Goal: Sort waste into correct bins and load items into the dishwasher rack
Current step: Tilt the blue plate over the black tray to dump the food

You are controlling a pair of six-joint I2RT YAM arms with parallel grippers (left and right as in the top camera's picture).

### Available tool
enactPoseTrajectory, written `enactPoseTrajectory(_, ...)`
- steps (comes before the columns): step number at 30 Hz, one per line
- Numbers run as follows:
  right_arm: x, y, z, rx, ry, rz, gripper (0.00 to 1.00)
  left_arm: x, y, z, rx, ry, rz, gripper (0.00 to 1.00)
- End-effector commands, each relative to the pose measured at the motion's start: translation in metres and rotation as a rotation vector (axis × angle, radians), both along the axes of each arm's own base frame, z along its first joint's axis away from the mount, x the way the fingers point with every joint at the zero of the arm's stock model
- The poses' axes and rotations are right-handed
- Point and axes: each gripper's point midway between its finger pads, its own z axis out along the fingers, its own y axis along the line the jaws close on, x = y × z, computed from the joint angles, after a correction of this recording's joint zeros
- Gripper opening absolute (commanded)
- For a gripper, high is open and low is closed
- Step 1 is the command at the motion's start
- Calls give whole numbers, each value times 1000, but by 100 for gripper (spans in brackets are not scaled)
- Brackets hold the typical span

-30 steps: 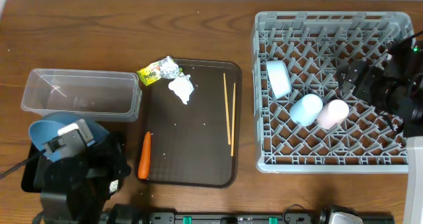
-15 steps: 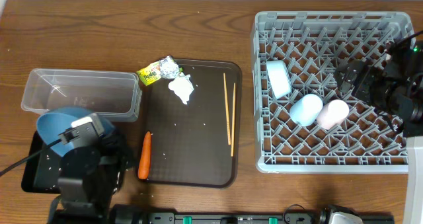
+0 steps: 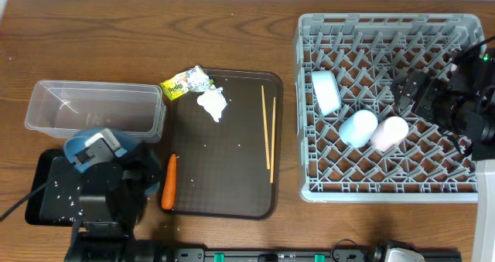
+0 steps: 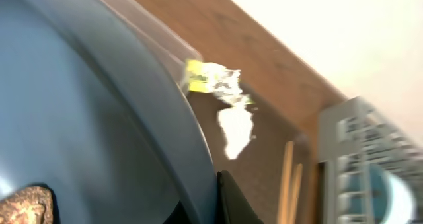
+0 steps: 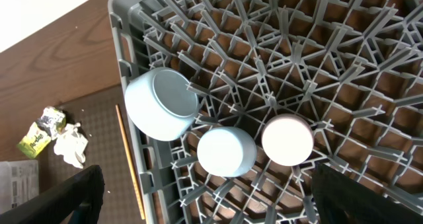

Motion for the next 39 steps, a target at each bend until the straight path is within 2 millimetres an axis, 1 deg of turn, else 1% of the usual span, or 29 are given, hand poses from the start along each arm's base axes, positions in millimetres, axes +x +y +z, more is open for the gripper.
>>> enactPoseTrajectory(1,0,0,3,0,-7,7,93,3,-16,13,-146,-49,-46,6)
enactPoseTrajectory(7,-2,0,2,-1,0,9,93,2,-32,22,-259,-69,-158,6)
enactPoseTrajectory(9,-2,0,2,-1,-1,9,93,0,-34,25,-283,-81,-188,6)
enactPoseTrajectory(11,-2,0,2,-1,-1,9,93,0,-31,28,-291,-95,-203,6)
enactPoseTrajectory(13,-2,0,2,-1,-1,9,93,-2,-23,26,-302,-91,-183,6)
enactPoseTrajectory(17,-2,0,2,-1,0,9,93,-5,-14,27,-336,-106,-198,6)
enactPoseTrajectory(20,-2,0,2,0,0,9,94,0,-11,26,-316,-109,-219,6)
enactPoseTrajectory(22,-2,0,2,-1,-1,9,94,3,-8,17,-306,-76,-226,6)
enactPoseTrajectory(25,-1,0,3,-1,-5,9,94,7,-1,2,-335,-15,-220,6)
enactPoseTrajectory(27,-1,0,3,-1,-5,9,94,10,7,-10,-364,27,-197,6)
enactPoseTrajectory(31,-2,0,2,0,0,10,94,11,15,-22,-409,60,-210,6)
enactPoseTrajectory(35,-3,1,1,1,5,10,94,7,22,-26,-397,61,-200,6)
enactPoseTrajectory(39,-4,1,1,2,12,10,94,5,20,-14,-364,-2,-240,6)
